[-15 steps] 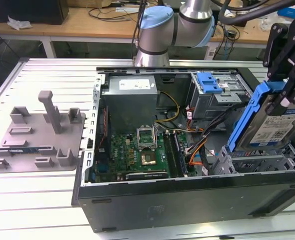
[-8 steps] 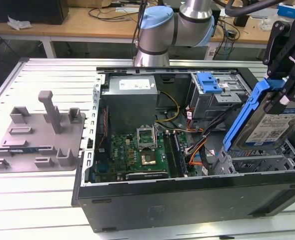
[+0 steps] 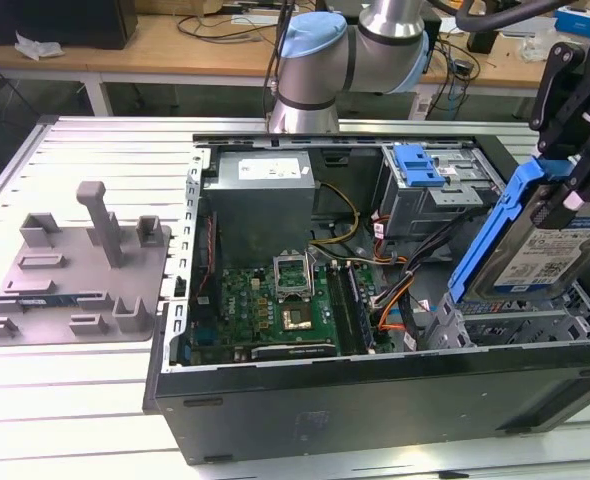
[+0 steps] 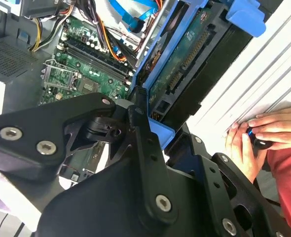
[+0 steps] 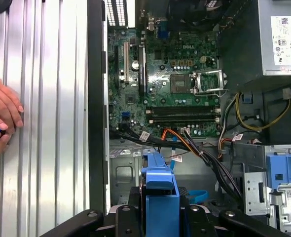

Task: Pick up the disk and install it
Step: 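Insert the disk into the insertion slot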

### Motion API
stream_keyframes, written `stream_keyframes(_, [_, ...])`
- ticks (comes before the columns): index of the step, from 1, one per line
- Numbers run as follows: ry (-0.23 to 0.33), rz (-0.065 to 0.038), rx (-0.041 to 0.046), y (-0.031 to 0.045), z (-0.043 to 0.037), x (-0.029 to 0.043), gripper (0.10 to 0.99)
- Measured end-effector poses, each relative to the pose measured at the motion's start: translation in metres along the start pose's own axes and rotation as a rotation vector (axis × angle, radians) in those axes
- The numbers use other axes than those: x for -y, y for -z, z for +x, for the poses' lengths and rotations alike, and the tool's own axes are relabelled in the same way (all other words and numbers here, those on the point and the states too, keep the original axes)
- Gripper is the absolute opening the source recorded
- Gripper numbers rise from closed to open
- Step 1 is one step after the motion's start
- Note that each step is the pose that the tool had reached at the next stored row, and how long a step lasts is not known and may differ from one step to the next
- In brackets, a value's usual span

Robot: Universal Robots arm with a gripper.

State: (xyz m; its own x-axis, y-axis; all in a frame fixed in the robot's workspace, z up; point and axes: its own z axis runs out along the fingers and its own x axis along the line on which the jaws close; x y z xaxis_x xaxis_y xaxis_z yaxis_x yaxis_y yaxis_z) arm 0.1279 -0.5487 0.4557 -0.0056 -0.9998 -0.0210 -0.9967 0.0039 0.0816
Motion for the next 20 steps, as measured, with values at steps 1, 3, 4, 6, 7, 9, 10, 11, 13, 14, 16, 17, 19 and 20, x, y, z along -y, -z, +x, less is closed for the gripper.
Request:
stream_keyframes(1, [0.001, 0.000, -0.0018, 0.0000, 0.0001, 0.0010, 0.365])
stream_keyframes(3, [0.002, 0.000, -0.0039, 0.0002, 0.0001, 0.0020, 0.365])
stream_keyframes(4, [0.003, 0.000, -0.0055, -0.0001, 0.0001, 0.0025, 0.365])
stream_keyframes(6, [0.005, 0.000, -0.0083, -0.0007, 0.0001, 0.0031, 0.365])
stream_keyframes(7, [0.006, 0.000, -0.0101, -0.0011, 0.0001, 0.0037, 0.365])
stream_keyframes(9, [0.007, 0.000, -0.0123, -0.0020, 0.0001, 0.0045, 0.365])
stream_keyframes(10, [0.007, 0.000, -0.0134, -0.0025, -0.0003, 0.0050, 0.365])
stream_keyframes(11, [0.008, -0.001, -0.0141, -0.0031, -0.0014, 0.0051, 0.365])
stream_keyframes(13, [0.009, -0.001, -0.0150, -0.0039, -0.0043, 0.0053, 0.365])
stream_keyframes(14, [0.010, -0.001, -0.0155, -0.0041, -0.0057, 0.0053, 0.365])
stream_keyframes(16, [0.011, -0.002, -0.0196, -0.0049, -0.0065, 0.0056, 0.365])
stream_keyframes(17, [0.011, -0.002, -0.0213, -0.0050, -0.0066, 0.0057, 0.365])
stream_keyframes(19, [0.012, -0.004, -0.0234, -0.0055, -0.0065, 0.0061, 0.365])
stream_keyframes(20, [0.013, -0.004, -0.0246, -0.0059, -0.0066, 0.0066, 0.365])
